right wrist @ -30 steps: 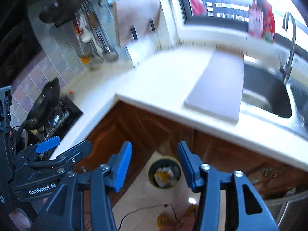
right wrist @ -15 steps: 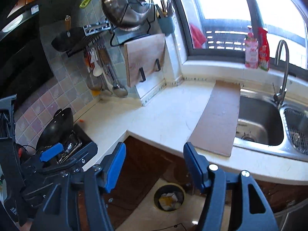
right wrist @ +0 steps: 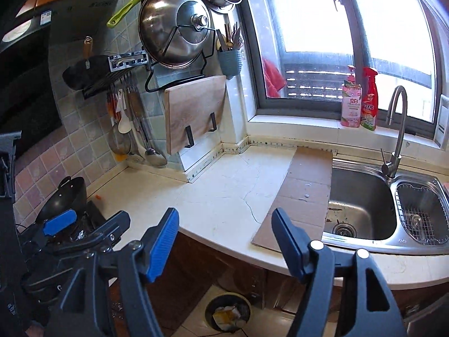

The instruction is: Collect trash

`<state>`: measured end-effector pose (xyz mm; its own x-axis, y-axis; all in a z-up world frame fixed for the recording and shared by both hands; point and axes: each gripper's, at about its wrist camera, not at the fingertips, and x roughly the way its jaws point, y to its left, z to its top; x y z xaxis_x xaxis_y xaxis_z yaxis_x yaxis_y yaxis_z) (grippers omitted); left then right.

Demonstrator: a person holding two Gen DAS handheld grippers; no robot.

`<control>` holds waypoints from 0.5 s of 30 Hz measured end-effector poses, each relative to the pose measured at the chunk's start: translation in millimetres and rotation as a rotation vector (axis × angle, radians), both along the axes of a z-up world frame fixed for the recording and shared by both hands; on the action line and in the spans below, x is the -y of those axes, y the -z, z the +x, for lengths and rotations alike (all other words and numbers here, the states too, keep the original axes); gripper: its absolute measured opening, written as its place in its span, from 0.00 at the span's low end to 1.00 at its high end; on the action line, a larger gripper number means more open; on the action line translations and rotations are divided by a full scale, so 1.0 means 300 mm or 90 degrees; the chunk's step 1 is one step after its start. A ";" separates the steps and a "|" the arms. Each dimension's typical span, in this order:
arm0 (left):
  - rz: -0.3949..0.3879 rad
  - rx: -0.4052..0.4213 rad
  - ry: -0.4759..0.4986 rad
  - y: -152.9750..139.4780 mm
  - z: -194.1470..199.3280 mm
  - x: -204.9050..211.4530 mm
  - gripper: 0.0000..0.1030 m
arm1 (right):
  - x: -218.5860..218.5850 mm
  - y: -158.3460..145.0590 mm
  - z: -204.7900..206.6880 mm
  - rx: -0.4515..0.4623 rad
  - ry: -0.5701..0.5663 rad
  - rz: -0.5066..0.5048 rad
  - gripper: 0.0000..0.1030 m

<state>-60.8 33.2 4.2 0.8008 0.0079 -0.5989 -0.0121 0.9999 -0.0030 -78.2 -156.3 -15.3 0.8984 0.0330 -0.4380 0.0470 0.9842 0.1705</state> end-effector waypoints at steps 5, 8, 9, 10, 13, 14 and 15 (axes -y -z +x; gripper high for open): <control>0.008 -0.011 -0.007 0.012 0.029 0.002 0.99 | -0.004 0.008 0.034 -0.015 0.000 -0.001 0.67; 0.008 -0.017 -0.009 0.017 0.042 -0.005 0.99 | -0.010 0.013 0.045 -0.022 0.002 -0.001 0.67; 0.008 -0.020 -0.010 0.019 0.046 -0.007 0.99 | -0.014 0.013 0.049 -0.024 0.001 -0.003 0.67; 0.008 -0.021 -0.012 0.021 0.049 -0.009 0.99 | -0.016 0.013 0.054 -0.025 0.000 -0.004 0.67; 0.008 -0.024 -0.016 0.024 0.056 -0.015 0.99 | -0.024 0.013 0.062 -0.028 -0.002 -0.006 0.67; 0.008 -0.025 -0.018 0.025 0.059 -0.017 0.99 | -0.027 0.012 0.064 -0.028 -0.002 -0.008 0.67; 0.007 -0.026 -0.020 0.026 0.061 -0.018 0.99 | -0.030 0.012 0.067 -0.029 -0.003 -0.010 0.67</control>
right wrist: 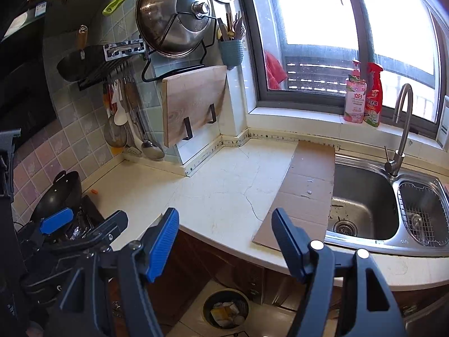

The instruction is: Collect trash

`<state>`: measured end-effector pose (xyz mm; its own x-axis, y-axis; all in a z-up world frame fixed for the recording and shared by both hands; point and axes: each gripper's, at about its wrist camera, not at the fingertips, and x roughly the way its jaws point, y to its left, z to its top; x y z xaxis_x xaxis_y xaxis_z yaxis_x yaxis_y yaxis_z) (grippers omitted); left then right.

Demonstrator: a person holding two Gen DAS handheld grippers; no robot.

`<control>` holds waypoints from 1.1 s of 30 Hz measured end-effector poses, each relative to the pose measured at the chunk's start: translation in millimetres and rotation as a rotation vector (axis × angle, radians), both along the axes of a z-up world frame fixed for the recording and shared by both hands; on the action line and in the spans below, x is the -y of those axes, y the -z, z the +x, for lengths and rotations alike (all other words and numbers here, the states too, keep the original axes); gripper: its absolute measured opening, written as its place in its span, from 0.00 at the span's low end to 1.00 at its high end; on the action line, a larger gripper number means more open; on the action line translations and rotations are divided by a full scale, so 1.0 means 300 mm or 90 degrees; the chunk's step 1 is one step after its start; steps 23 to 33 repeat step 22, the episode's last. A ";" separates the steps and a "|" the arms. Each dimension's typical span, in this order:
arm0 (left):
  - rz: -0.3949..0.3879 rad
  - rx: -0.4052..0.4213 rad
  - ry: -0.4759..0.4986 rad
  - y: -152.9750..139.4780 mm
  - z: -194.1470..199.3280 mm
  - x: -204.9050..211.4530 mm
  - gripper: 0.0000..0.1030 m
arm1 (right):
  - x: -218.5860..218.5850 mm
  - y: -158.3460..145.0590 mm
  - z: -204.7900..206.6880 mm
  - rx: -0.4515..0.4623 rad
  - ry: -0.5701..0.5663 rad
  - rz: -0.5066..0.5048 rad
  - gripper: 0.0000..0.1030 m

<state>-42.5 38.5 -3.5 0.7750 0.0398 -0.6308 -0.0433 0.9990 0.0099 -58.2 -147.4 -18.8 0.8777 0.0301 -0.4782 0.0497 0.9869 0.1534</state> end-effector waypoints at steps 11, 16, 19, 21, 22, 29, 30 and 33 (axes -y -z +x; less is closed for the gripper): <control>0.003 -0.011 -0.013 0.006 0.019 -0.006 0.99 | -0.009 0.002 0.027 -0.008 -0.008 -0.004 0.67; 0.003 -0.020 -0.020 0.014 0.029 -0.002 0.99 | -0.008 0.009 0.044 -0.016 -0.015 -0.003 0.67; 0.004 -0.025 -0.025 0.018 0.035 0.002 0.99 | -0.004 0.013 0.055 -0.020 -0.020 -0.003 0.67; 0.004 -0.028 -0.029 0.021 0.037 0.007 0.99 | 0.002 0.016 0.062 -0.023 -0.025 -0.002 0.67; 0.004 -0.030 -0.031 0.023 0.039 0.009 0.99 | 0.005 0.016 0.065 -0.024 -0.027 -0.001 0.67; 0.004 -0.030 -0.031 0.023 0.039 0.009 0.99 | 0.005 0.016 0.065 -0.024 -0.027 -0.001 0.67; 0.004 -0.030 -0.031 0.023 0.039 0.009 0.99 | 0.005 0.016 0.065 -0.024 -0.027 -0.001 0.67; 0.004 -0.030 -0.031 0.023 0.039 0.009 0.99 | 0.005 0.016 0.065 -0.024 -0.027 -0.001 0.67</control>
